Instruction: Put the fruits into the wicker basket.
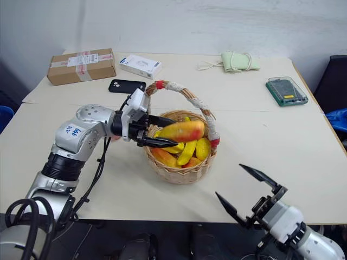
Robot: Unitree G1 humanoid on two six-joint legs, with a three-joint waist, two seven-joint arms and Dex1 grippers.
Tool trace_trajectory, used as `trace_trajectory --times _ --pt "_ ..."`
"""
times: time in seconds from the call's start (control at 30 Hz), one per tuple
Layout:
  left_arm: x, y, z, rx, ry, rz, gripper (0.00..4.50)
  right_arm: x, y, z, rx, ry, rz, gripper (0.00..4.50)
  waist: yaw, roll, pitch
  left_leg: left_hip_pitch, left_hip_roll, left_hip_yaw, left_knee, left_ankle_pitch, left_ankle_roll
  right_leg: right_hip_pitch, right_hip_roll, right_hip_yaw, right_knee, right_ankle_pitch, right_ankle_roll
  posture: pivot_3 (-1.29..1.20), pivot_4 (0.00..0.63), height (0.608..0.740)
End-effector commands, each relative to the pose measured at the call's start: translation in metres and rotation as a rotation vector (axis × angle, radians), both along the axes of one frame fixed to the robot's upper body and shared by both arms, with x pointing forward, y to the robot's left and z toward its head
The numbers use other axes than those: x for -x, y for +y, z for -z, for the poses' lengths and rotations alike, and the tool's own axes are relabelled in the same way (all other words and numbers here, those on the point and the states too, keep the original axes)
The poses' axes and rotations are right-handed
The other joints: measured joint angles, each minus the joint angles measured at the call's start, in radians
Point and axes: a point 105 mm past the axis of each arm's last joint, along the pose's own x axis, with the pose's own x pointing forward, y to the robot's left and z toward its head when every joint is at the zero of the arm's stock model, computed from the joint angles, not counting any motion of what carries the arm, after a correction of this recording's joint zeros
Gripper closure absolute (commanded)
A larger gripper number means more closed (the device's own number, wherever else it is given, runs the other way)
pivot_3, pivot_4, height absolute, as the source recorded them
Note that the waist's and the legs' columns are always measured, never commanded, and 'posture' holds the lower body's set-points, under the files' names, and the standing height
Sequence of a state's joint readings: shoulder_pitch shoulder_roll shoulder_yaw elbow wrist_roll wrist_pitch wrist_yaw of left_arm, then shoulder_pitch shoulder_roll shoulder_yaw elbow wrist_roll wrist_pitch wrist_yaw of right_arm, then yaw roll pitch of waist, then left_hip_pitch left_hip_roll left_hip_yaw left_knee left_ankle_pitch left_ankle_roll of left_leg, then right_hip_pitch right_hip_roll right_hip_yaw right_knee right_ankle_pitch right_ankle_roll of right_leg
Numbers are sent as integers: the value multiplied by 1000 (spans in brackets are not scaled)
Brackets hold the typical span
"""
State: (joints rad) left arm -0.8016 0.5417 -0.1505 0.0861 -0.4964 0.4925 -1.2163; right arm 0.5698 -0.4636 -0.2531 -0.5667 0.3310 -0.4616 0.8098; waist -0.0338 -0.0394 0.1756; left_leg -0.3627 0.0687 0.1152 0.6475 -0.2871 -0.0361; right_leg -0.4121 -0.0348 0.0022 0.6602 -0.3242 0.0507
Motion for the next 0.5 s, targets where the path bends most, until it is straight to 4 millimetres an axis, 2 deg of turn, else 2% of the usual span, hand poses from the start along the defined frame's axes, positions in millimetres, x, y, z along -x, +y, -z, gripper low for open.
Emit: trace_trajectory --times 0.03,0.1,0.2,0.23,0.3,0.33,0.37,0.43,0.5 --pt "9 34 -21 72 -47 -11 893 8 1 -10 3 -58 -7 0 -1 0 0 1 0 0 0 0 0 0 0 0 0 0 0 0 150 740" --pt "12 57 -19 65 -42 -49 893 8 2 -11 0 -62 -24 0 -2 0 0 3 1 1 -1 0 0 1 0 2 0 0 0 0 150 740" --pt "9 116 -9 20 -23 -291 893 6 12 -22 -10 -85 -119 0 -11 0 0 6 5 3 -2 -3 3 3 0 3 1 -1 -1 0 150 740" --pt "6 129 -7 8 -27 -356 893 7 15 -24 -3 -93 -146 0 -11 0 0 6 6 3 -1 -3 3 3 -1 3 1 -1 -2 0 150 740" --pt "-2 184 1 6 -14 -590 893 3 26 -34 -33 -115 -202 0 -6 0 0 6 6 2 -1 -5 6 3 -1 2 1 -1 -2 0 150 740" --pt "-1 216 6 13 -1 -718 723 0 32 -39 -52 -120 -232 0 -8 -1 0 6 6 2 -1 -5 6 3 -1 2 1 -1 -2 0 150 740" --pt "1 237 9 17 6 -800 553 -1 36 -42 -64 -122 -253 0 -11 -1 0 7 6 3 -1 -5 6 3 -1 2 1 -2 -3 0 150 740" --pt "13 285 27 5 53 -982 34 -7 42 -47 -89 -124 -277 0 -10 -1 0 6 7 3 -2 -6 6 2 -2 0 1 -2 -4 0 150 740" --pt "32 321 44 -27 85 -1127 34 -12 45 -49 -95 -121 -293 0 -8 -2 0 7 7 3 -2 -9 6 2 -4 -2 1 -3 -6 0 150 740"
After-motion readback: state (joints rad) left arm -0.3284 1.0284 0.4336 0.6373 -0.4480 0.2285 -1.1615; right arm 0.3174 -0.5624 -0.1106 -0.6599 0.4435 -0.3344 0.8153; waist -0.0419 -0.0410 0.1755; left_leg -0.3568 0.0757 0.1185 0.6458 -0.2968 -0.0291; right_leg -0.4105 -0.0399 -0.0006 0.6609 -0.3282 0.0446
